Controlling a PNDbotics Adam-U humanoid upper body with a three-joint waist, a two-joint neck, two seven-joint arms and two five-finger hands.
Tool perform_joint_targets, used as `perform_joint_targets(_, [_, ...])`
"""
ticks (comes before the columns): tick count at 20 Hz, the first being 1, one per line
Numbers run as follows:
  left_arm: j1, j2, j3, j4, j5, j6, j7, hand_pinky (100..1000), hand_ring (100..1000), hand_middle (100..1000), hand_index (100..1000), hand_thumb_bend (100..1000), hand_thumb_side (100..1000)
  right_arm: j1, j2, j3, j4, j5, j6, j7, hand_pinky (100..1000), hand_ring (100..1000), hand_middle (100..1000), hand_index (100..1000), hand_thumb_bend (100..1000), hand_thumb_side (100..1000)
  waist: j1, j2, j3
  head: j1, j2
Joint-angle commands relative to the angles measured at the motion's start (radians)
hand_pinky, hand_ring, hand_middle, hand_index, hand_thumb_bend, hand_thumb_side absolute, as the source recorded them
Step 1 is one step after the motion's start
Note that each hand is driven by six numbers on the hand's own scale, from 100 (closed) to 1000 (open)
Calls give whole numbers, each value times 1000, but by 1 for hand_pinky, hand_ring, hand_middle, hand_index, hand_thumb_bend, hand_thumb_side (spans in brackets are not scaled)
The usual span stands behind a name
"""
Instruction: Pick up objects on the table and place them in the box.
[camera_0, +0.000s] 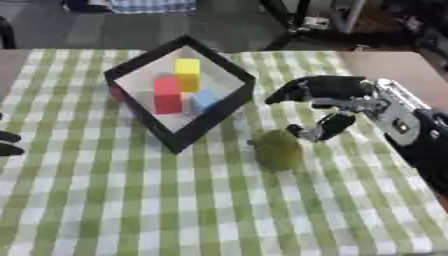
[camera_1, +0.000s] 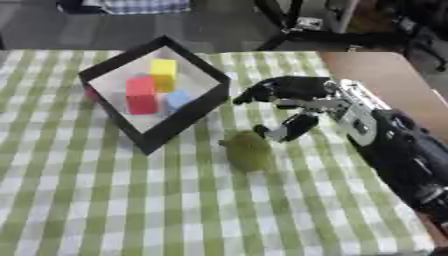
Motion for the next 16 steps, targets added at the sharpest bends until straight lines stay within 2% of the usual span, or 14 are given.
perform_joint_targets(1, [-7, 29, 2, -8, 0, -1, -1, 727, 573, 600, 922, 119, 1000, 16, -60, 10, -92, -56, 18, 63, 899, 817, 840, 969, 100, 634, -14, -21, 2, -8, -2])
perform_joint_targets(6, [-6, 27, 0, -7, 0, -1, -3, 728, 573, 600, 922, 118, 1000, 12, -62, 60, -91, -122, 91, 141, 902, 833, 859, 973, 109, 602, -13, -26, 4, -12, -2])
perform_joint_targets(12, [-2, 24, 1, -8, 1, -1, -2, 728, 573, 600, 922, 117, 1000, -31, -14, 54, -16, -84, 126, 247, 906, 855, 881, 976, 127, 493, -7, -29, 4, -13, -2])
perform_joint_targets(16, [0, 23, 3, -8, 1, -1, -1, 728, 573, 600, 922, 116, 1000, -48, 7, 43, 31, -17, 118, 316, 906, 856, 865, 960, 100, 307, -5, -28, 6, -12, -2])
